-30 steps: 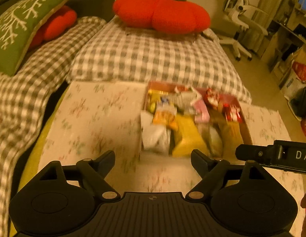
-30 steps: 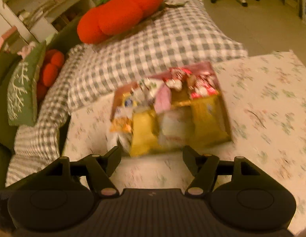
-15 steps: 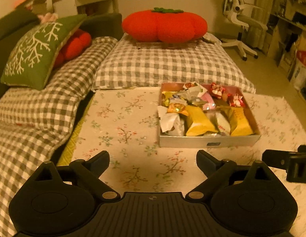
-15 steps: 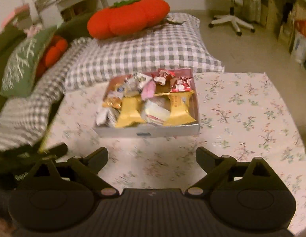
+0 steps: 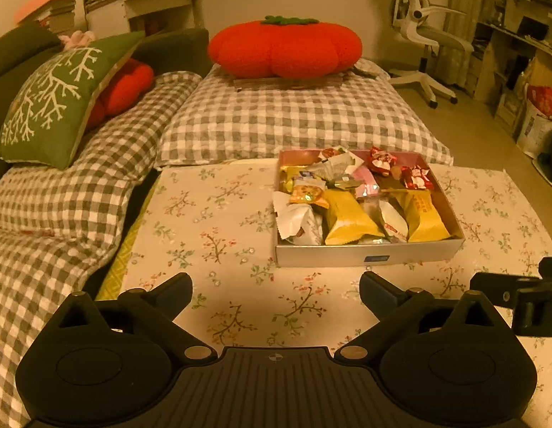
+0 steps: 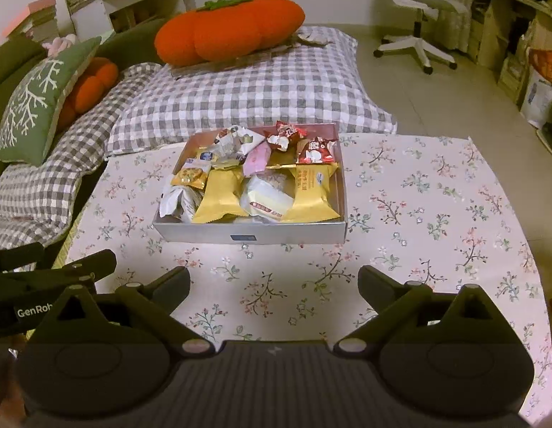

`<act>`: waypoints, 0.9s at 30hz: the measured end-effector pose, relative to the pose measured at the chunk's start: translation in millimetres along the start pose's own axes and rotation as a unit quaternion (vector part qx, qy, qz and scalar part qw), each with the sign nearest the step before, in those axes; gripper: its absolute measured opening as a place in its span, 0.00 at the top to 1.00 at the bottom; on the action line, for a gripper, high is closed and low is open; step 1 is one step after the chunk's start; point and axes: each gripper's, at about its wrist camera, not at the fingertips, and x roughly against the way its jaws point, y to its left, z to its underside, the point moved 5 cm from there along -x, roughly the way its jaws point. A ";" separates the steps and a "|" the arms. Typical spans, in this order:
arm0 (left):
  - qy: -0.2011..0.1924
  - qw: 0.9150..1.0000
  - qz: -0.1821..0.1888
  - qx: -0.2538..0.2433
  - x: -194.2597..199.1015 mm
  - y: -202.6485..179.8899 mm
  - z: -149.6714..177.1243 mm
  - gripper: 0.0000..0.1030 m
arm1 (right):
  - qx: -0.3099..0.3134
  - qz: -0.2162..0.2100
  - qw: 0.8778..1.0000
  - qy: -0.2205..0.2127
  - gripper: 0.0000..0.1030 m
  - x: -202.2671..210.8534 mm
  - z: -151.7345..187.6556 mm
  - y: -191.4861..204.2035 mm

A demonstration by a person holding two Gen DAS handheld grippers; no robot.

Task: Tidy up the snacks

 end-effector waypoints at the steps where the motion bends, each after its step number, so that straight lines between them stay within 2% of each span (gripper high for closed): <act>1: 0.001 1.000 0.000 0.003 -0.3 0.3 0.4 0.02 | -0.001 -0.001 1.000 0.001 0.03 -0.5 0.7 0.2; 11: 0.001 1.000 0.000 0.013 -0.6 2.8 1.2 0.01 | 0.004 -0.001 1.000 0.006 0.02 -1.3 4.0 2.9; 27: 0.006 1.000 0.000 -0.006 -1.4 -3.3 2.6 0.00 | 0.003 0.002 1.000 0.005 0.02 -2.1 4.3 4.6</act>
